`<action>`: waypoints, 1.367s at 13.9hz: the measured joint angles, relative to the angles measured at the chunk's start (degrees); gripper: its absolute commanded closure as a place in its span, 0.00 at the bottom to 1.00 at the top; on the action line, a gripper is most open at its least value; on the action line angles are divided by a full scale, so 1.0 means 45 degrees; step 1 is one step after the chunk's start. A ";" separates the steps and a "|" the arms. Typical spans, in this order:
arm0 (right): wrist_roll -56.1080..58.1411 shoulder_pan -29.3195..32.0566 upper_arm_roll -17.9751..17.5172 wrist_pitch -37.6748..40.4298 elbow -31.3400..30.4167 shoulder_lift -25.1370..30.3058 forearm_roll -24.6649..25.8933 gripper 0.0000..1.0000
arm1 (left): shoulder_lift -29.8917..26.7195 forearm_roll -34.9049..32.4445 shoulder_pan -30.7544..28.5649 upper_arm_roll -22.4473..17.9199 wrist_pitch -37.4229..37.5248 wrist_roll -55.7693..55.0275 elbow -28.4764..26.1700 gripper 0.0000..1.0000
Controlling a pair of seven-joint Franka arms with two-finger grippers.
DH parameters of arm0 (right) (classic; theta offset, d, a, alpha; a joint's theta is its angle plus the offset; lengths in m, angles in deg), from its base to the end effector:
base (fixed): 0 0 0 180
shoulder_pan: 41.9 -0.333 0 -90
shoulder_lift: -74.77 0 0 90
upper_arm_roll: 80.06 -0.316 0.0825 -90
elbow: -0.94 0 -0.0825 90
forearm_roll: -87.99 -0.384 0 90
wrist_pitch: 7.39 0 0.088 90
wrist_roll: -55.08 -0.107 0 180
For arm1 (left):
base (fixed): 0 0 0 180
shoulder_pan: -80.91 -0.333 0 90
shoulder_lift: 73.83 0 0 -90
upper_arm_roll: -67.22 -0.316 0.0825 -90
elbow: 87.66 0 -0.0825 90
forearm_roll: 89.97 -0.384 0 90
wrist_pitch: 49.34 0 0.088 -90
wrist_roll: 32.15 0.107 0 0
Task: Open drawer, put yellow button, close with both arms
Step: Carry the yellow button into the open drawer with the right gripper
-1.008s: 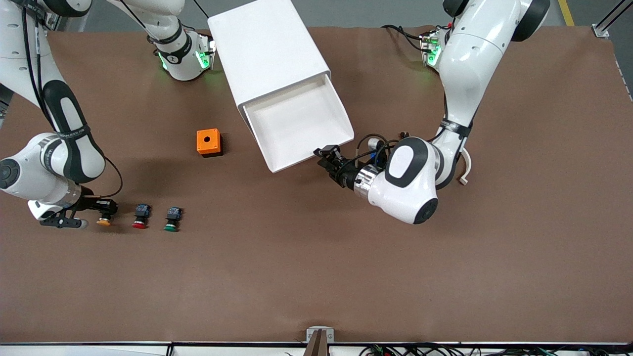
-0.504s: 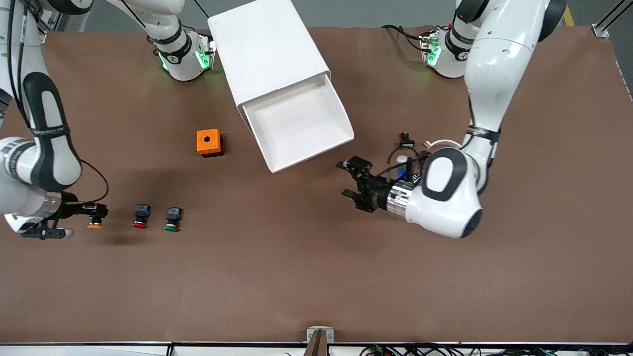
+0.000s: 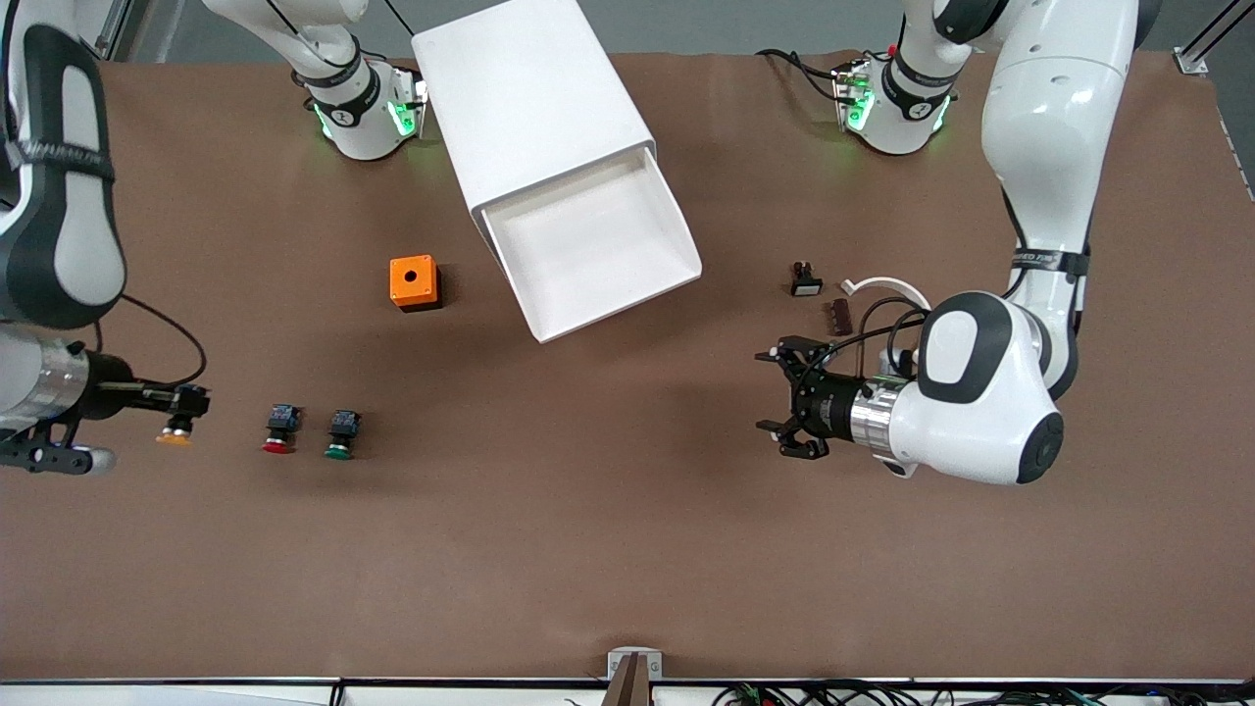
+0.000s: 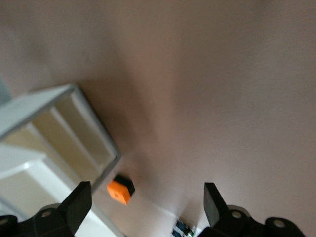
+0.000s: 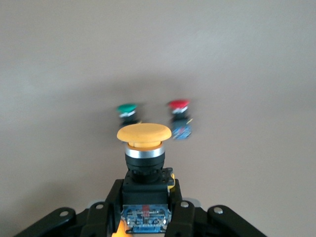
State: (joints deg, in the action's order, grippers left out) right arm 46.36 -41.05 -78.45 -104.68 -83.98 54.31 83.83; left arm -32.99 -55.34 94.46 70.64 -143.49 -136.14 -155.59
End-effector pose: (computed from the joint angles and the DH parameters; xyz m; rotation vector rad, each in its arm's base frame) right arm 0.6518 -0.0187 0.4599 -3.0634 0.3203 0.2224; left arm 0.6790 -0.2545 0.3666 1.9459 2.1139 -1.0048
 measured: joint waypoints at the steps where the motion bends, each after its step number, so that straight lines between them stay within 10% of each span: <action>1: -0.1202 -0.0607 -0.0021 0.0458 0.0003 0.0426 -0.0002 0.91 | -0.0208 -0.0502 -0.0003 -0.0001 0.0002 0.0598 0.0006 0.00; 10: -1.2914 -0.6381 -0.0084 0.1652 -0.0160 0.1883 -0.1009 0.93 | -0.1403 -0.4618 -0.0654 -0.0050 0.0032 0.8035 0.0015 0.00; 19: -1.9802 -1.0371 -0.0069 -0.2761 -0.0943 0.0474 -0.1041 0.97 | -0.2233 -0.6934 -0.0702 0.0011 0.0253 1.3013 -0.0005 0.00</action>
State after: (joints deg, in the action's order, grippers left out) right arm -42.75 -87.72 -78.76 -117.11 -88.22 56.45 79.14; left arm -43.04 -86.54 91.30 70.69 -142.35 -77.58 -155.61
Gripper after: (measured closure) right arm 0.595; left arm 0.000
